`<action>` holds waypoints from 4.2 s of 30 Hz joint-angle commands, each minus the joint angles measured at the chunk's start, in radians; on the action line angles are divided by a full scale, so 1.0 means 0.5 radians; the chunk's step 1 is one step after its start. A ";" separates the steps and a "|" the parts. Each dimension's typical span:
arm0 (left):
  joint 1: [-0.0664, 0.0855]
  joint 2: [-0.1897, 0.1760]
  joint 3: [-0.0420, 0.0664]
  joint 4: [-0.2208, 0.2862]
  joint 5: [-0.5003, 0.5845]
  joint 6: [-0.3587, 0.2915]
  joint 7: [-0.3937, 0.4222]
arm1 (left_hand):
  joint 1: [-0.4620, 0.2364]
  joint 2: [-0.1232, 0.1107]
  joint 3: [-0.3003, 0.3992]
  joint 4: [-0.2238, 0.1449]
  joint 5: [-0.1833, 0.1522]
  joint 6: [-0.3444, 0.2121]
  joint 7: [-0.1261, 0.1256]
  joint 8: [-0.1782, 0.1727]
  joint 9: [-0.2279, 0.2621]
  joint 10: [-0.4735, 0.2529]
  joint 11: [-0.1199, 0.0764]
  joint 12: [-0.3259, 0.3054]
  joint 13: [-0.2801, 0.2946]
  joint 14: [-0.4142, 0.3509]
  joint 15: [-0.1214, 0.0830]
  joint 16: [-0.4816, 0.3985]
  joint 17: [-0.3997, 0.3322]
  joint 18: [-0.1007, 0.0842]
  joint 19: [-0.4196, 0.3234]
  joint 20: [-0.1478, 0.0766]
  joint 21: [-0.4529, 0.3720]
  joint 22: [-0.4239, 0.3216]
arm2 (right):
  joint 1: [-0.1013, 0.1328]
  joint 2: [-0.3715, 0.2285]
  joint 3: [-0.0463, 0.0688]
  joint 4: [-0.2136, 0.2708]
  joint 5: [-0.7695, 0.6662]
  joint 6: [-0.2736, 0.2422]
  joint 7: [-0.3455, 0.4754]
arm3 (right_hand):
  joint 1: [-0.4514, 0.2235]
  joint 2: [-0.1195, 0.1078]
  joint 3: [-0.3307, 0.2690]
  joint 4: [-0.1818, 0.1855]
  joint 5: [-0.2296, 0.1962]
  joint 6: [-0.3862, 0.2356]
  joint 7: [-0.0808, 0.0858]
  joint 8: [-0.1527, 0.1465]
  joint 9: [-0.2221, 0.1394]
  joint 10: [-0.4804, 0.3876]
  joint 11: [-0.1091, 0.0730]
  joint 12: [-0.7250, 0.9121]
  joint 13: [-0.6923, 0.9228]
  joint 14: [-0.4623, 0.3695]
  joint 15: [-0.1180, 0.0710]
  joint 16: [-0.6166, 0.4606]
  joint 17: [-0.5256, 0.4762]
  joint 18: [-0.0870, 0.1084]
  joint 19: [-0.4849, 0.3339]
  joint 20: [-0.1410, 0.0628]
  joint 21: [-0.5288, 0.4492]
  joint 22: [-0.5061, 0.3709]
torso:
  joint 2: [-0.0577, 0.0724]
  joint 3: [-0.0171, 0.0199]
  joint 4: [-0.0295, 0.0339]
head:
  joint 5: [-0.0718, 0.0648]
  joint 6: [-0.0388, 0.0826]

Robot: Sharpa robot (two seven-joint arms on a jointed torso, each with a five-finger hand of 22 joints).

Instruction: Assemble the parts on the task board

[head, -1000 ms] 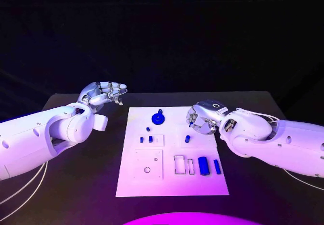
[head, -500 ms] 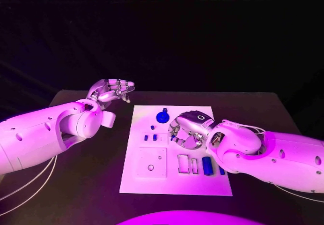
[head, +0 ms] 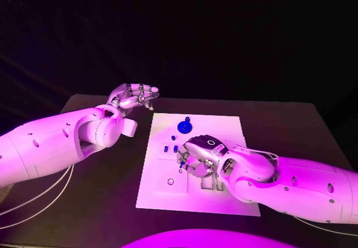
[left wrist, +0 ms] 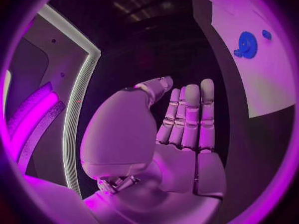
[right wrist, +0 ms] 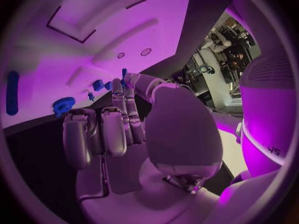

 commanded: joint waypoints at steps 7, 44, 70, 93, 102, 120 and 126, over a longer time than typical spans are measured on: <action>0.002 0.018 0.002 -0.001 0.005 0.011 0.001 | -0.012 0.005 -0.013 0.005 -0.003 -0.015 0.006 0.002 -0.002 -0.021 0.000 0.012 -0.003 -0.014 -0.004 0.005 -0.002 0.027 0.002 0.005 -0.005 -0.003 | -0.028 0.035 -0.005 -0.042 -0.035 0.056 0.037 | 0.002 0.027 0.012 -0.007 0.011 -0.010 0.006 0.013 0.005 0.059 -0.042 0.000 0.002 0.096 -0.017 -0.001 -0.005 -0.023 0.093 -0.016 -0.014 0.271 | 0.003 0.0043 -0.005 | 0.034 -0.026; 0.002 0.021 0.002 -0.007 -0.006 0.025 -0.017 | -0.014 0.004 -0.015 0.006 -0.004 -0.017 0.007 0.004 -0.001 -0.027 0.001 0.015 -0.003 -0.015 -0.003 0.006 -0.003 0.027 0.001 0.007 -0.006 -0.004 | -0.050 0.084 -0.014 -0.128 -0.067 0.101 0.030 | -0.004 0.031 0.014 -0.013 0.000 -0.016 0.009 0.014 0.013 0.058 -0.039 -0.006 0.001 0.094 -0.014 -0.002 -0.010 -0.023 0.091 -0.014 -0.015 0.269 | 0.002 0.0026 -0.003 | 0.060 -0.050; 0.002 0.018 0.002 -0.008 -0.014 0.026 -0.025 | -0.014 0.005 -0.017 0.007 -0.003 -0.020 0.007 0.007 -0.001 -0.033 0.002 0.020 -0.003 -0.017 -0.001 0.008 -0.004 0.027 0.000 0.008 -0.007 -0.005 | -0.055 0.095 -0.027 -0.127 -0.075 0.244 0.005 | -0.087 -0.009 -0.035 -0.016 -0.022 -0.089 0.030 -0.015 0.033 -0.009 -0.014 -0.031 -0.012 0.074 0.007 -0.032 -0.081 -0.006 0.054 0.002 -0.073 0.206 | 0.001 0.0018 -0.003 | 0.056 -0.055; 0.002 0.016 0.002 -0.011 -0.018 0.034 -0.040 | -0.012 0.005 -0.019 0.007 -0.003 -0.022 0.007 0.011 0.000 -0.043 0.003 0.022 -0.005 -0.019 0.000 0.010 -0.004 0.028 -0.001 0.010 -0.009 -0.005 | -0.054 0.046 -0.029 -0.086 -0.035 0.032 0.020 | -0.125 -0.101 -0.228 0.004 -0.073 -0.314 0.075 -0.210 -0.020 -0.455 0.063 0.002 -0.042 0.014 0.068 -0.137 -0.295 0.086 -0.120 0.063 -0.437 -0.174 | 0.001 0.0024 -0.003 | 0.049 -0.039; 0.002 0.014 0.001 -0.012 -0.018 0.039 -0.043 | -0.012 0.005 -0.019 0.007 -0.003 -0.022 0.007 0.011 0.000 -0.043 0.003 0.022 -0.005 -0.019 0.000 0.010 -0.004 0.028 -0.001 0.010 -0.009 -0.005 | 0.012 -0.123 -0.015 0.041 0.026 -0.002 -0.010 | -0.092 -0.077 -0.335 0.019 -0.062 -0.311 0.068 -0.234 -0.028 -0.475 0.060 0.038 -0.037 0.016 0.066 -0.136 -0.305 0.087 -0.111 0.062 -0.458 -0.189 | 0.000 0.0023 -0.003 | 0.030 -0.027; 0.002 0.015 0.001 -0.014 -0.018 0.055 -0.042 | -0.012 0.005 -0.020 0.007 -0.004 -0.024 0.007 0.012 0.000 -0.049 0.004 0.023 -0.005 -0.020 0.000 0.011 -0.005 0.028 -0.001 0.010 -0.009 -0.006 | 0.219 -0.491 0.005 0.014 0.297 0.221 -0.054 | 0.315 0.031 -1.348 0.469 -0.017 -0.400 0.047 -0.383 -0.065 -0.641 0.067 0.213 -0.038 0.023 0.081 -0.080 -0.291 0.097 -0.103 0.065 -0.547 -0.234 | 0.003 0.0052 -0.003 | -0.030 0.009; 0.002 0.015 0.000 -0.015 -0.018 0.057 -0.042 | -0.012 0.005 -0.020 0.007 -0.004 -0.024 0.007 0.012 0.000 -0.049 0.004 0.023 -0.005 -0.020 0.000 0.011 -0.005 0.028 -0.001 0.010 -0.009 -0.006 | 0.208 -0.474 0.003 -0.043 0.261 0.274 -0.070 | 0.348 -0.013 -1.495 0.537 -0.033 -0.488 0.081 -0.429 -0.072 -0.699 0.081 0.224 -0.040 0.012 0.084 -0.092 -0.326 0.108 -0.124 0.073 -0.611 -0.289 | 0.003 0.0040 -0.001 | -0.033 0.008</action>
